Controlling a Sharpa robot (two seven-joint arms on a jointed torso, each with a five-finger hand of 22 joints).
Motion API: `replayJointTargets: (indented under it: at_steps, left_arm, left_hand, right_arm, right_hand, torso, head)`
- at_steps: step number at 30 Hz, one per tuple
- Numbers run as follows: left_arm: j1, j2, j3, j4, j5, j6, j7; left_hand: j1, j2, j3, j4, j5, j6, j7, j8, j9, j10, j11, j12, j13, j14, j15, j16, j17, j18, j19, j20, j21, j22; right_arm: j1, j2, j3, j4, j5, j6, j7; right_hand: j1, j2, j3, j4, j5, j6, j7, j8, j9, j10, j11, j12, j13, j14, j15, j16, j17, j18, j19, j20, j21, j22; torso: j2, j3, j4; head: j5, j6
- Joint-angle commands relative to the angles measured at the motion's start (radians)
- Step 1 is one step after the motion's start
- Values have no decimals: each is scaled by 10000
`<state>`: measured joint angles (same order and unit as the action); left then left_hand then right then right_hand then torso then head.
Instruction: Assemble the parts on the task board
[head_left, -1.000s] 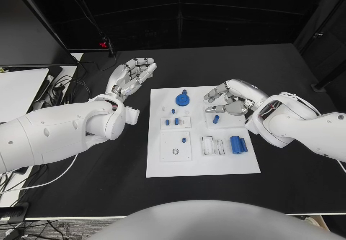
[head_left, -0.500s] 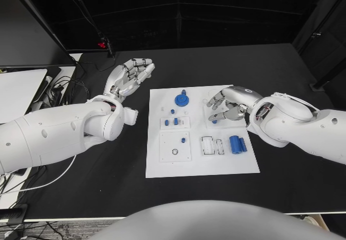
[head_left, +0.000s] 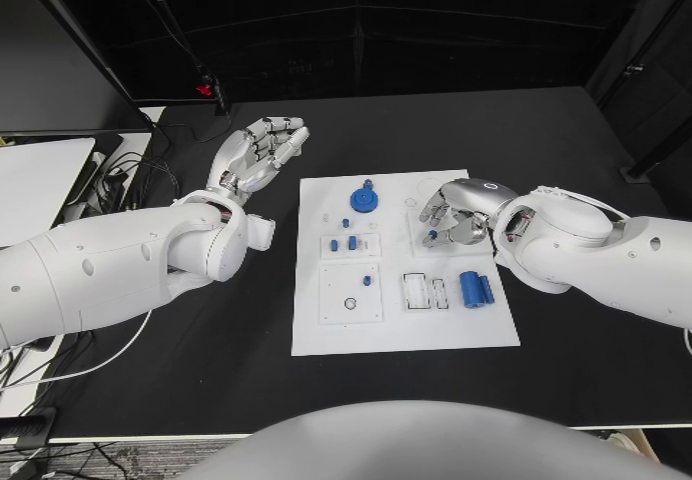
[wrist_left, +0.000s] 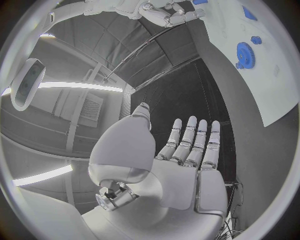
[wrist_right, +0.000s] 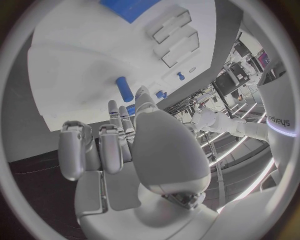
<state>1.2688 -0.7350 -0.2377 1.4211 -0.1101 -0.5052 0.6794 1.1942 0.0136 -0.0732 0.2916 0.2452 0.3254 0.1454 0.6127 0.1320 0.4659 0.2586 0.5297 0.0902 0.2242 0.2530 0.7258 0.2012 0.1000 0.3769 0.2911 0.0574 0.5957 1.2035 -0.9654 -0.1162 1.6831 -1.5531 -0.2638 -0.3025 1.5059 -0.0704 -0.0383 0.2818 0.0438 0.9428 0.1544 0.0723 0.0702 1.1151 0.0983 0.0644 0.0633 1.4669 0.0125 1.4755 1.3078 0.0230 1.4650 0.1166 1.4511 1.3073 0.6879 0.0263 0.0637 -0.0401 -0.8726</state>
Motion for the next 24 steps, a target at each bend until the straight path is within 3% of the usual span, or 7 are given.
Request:
replayJointTargets:
  at_steps: [1, 14, 19, 24]
  left_arm:
    - [14, -8, 10, 25, 5, 62, 1146]
    - [13, -17, 10, 17, 5, 71, 1140]
    - [13, -16, 10, 12, 5, 72, 1137]
    - [13, -11, 10, 5, 5, 69, 1133]
  left_hand:
    - [3, 85, -64, 7, 35, -76, 1498, 46, -8, -84, 4, 46, -8, -78, 25, 56, -10, -114, 55, 1, 64, 10]
    - [3, 85, -64, 7, 35, -76, 1498, 46, -8, -84, 4, 46, -8, -78, 25, 56, -10, -114, 55, 1, 64, 10]
    - [20, 121, -79, 6, 49, -91, 1499, 77, -23, -102, 4, 79, -24, -82, 25, 85, -44, -114, 49, 1, 66, -6]
    - [20, 121, -79, 6, 49, -91, 1499, 77, -23, -102, 4, 79, -24, -82, 25, 85, -44, -114, 49, 1, 66, -6]
  right_arm:
    - [4, 44, 3, -18, -324, 474, -537]
    - [-10, 166, 2, -44, -351, 973, -735]
    - [-13, 211, 2, -66, -356, 1093, -682]
    - [-19, 238, 1, -84, -360, 852, -425]
  right_hand:
    - [114, 15, 72, -4, 31, 149, -11, 93, 18, 128, -35, 80, 19, 690, 32, -13, 699, 115, 430, 56, -49, 2096]
    - [192, 194, 94, 46, 29, 834, -179, 321, 72, 838, -214, 248, 26, 690, -115, 5, 684, 116, 432, -71, -54, 2095]
    - [390, 504, 224, 59, 29, 1205, -330, 466, 116, 1107, -311, 294, 20, 719, -176, 86, 835, 118, 427, -121, -64, 2092]
    - [818, 831, 433, 6, 29, 1484, -461, 563, 143, 1322, -431, 299, 3, 755, -271, 181, 1015, 108, 445, -195, -24, 2111]
  torso:
    - [3, 3, 7]
    - [-8, -4, 2]
    - [-9, -3, 2]
    - [-6, -2, 4]
  head:
    - [-3, 0]
    - [-35, 0]
    - [-28, 0]
    - [-37, 0]
